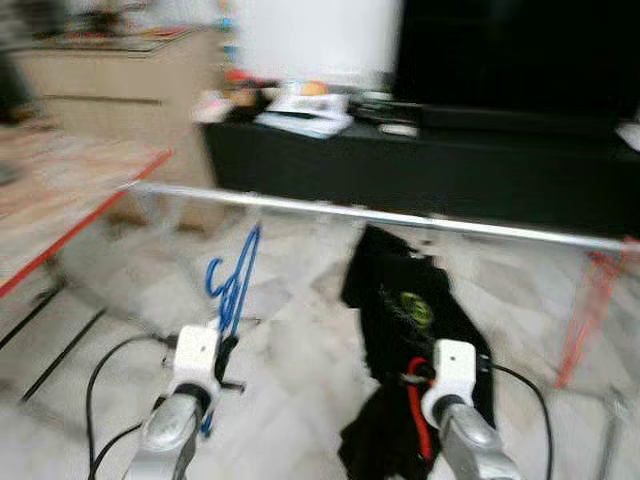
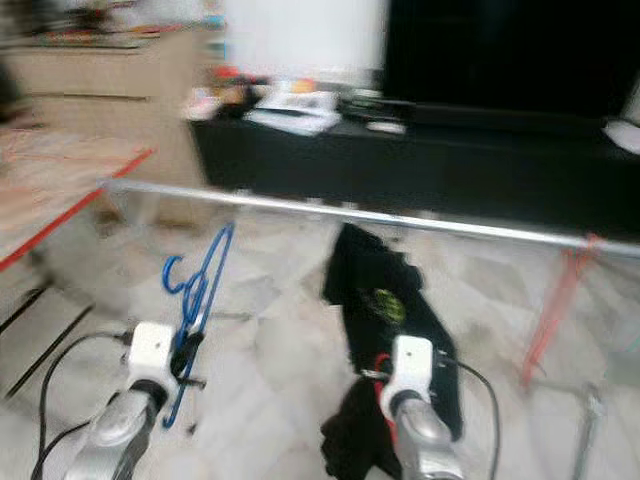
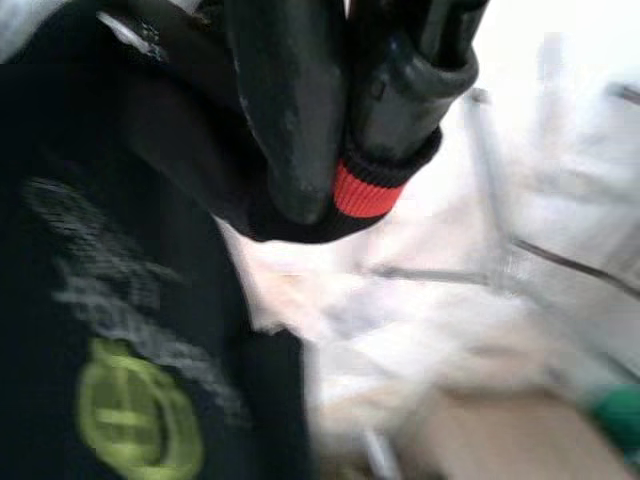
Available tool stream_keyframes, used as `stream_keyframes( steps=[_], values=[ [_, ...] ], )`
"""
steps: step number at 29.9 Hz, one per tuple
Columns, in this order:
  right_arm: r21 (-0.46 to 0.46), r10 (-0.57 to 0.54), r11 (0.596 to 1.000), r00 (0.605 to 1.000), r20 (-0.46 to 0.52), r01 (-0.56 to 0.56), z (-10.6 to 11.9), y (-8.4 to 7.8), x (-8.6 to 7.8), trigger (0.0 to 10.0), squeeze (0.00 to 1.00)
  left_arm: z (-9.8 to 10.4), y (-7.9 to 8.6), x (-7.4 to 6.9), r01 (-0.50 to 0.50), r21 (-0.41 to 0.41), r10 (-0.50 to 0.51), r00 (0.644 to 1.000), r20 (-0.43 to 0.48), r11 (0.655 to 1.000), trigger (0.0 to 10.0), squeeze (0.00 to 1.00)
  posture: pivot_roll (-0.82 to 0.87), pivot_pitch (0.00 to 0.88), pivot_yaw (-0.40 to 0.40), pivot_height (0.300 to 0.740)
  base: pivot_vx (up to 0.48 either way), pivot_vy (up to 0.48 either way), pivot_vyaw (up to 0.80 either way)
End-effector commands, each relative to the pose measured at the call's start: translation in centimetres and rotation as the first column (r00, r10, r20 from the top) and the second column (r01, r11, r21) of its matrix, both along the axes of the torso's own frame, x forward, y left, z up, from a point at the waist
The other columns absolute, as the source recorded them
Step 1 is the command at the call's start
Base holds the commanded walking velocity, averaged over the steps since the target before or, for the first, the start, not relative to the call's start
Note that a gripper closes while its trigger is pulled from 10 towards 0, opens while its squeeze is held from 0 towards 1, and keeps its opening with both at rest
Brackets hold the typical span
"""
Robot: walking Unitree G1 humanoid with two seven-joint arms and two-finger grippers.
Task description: Hang hanger
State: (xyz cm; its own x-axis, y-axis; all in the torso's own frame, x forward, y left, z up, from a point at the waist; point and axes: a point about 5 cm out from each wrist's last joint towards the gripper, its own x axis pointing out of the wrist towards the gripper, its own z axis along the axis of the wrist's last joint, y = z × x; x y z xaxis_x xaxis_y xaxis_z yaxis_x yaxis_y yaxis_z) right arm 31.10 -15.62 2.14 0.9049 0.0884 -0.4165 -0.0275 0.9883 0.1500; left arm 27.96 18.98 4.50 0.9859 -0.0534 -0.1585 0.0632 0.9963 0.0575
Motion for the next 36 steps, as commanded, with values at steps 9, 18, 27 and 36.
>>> stream_keyframes(
  steps=[9,18,27,36],
  values=[
    [0.002,-0.003,1.0,1.0,0.002,0.003,-0.1,0.2,-0.1,10.0,0.0,0.2,-0.2,0.3,0.011,-0.012,-0.011,1.0,0.0,1.0,10.0,0.0,0.0,0.025,0.054,0.74,-0.261,0.0,0.0],
    [0.004,-0.032,0.999,0.999,-0.002,0.032,0.0,-0.1,0.1,10.0,0.0,0.2,-0.2,0.3,0.015,-0.013,-0.015,1.0,-0.001,1.0,10.0,0.0,0.0,0.024,0.052,0.74,-0.26,0.0,0.0],
    [-0.011,-0.038,0.999,0.999,-0.022,0.038,-0.1,-0.3,0.1,10.0,0.0,0.2,-0.2,0.2,0.011,-0.015,-0.011,1.0,-0.003,1.0,10.0,0.0,0.0,0.031,0.046,0.74,-0.262,0.0,-0.54],
    [-0.024,-0.037,0.999,0.999,-0.017,0.036,0.6,-0.4,1.0,10.0,0.0,0.5,-0.7,0.6,0.077,0.002,-0.077,0.996,-0.033,0.997,10.0,0.0,0.01,0.035,0.042,0.74,-0.087,0.0,-0.05]
  ],
)
